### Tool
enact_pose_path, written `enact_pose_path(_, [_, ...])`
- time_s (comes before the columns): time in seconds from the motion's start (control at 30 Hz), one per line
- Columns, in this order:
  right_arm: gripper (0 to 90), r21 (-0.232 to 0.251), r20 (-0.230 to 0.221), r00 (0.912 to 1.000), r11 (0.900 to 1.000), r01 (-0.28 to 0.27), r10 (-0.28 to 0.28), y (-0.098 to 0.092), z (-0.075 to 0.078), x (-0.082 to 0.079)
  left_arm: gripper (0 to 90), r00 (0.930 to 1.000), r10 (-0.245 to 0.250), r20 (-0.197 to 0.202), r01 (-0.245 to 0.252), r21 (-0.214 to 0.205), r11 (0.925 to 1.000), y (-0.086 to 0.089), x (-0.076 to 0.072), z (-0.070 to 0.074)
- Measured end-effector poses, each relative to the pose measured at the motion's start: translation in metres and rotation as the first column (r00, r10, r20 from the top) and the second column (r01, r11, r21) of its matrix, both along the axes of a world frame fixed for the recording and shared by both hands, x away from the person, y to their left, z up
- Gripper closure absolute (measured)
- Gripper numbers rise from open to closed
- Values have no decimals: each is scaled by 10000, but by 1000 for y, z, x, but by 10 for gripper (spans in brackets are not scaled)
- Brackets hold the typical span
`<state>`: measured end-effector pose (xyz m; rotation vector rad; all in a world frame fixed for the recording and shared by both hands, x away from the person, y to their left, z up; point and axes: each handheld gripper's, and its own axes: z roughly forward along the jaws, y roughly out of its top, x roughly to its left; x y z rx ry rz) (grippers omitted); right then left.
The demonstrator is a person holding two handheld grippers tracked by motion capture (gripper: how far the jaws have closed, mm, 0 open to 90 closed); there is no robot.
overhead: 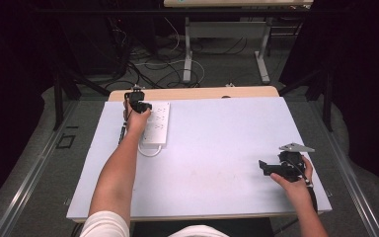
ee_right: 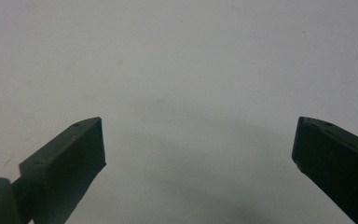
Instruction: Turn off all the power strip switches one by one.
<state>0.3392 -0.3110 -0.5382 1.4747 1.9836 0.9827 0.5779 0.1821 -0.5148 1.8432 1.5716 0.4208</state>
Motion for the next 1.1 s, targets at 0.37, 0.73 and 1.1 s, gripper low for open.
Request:
enact_pose_path(0.37, [21,-19,6,9997,9996,-264,264,1,-1,0,826,9986,-486,197,492,-310,9983,3,-24,11])
enact_pose_path(0.73, [21,-11,-42,9991,9991,-415,415,7,-1,0,652,9966,-743,363,765,-623,9951,9,-46,19])
enact_pose_path(1.1, [21,-138,8,9983,9982,-581,581,10,0,-1,523,9849,-1650,520,1647,93,9863,2,-65,23])
